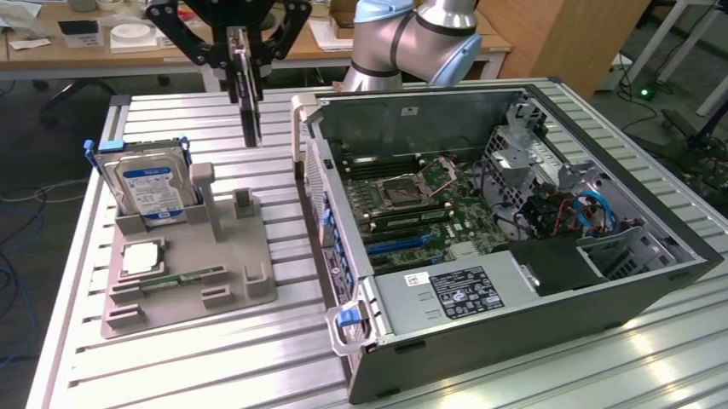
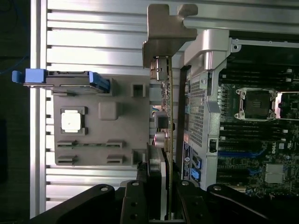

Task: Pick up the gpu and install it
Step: 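Pick up the gpu and move the gpu toward the slot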

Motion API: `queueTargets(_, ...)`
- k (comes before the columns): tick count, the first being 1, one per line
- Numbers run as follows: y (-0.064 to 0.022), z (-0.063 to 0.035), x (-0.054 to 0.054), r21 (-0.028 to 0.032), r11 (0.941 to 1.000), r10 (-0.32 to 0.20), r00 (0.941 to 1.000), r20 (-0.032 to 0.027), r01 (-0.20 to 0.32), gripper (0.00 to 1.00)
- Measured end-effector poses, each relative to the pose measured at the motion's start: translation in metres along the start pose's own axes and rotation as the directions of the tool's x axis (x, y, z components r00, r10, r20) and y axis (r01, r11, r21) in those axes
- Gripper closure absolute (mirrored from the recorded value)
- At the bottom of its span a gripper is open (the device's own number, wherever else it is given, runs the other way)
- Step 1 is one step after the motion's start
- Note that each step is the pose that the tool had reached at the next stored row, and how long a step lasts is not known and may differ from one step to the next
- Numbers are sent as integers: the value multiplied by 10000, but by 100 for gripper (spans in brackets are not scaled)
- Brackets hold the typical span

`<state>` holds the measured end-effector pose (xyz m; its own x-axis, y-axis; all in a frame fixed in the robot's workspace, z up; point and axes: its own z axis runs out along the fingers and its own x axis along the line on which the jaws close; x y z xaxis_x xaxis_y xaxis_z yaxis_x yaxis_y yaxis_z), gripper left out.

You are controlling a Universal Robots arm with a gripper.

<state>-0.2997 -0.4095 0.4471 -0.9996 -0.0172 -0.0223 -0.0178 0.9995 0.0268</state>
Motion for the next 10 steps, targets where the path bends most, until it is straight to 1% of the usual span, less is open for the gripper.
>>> queueTargets(10,-1,1,-51,0,10000,-1,10000,0,1,72)
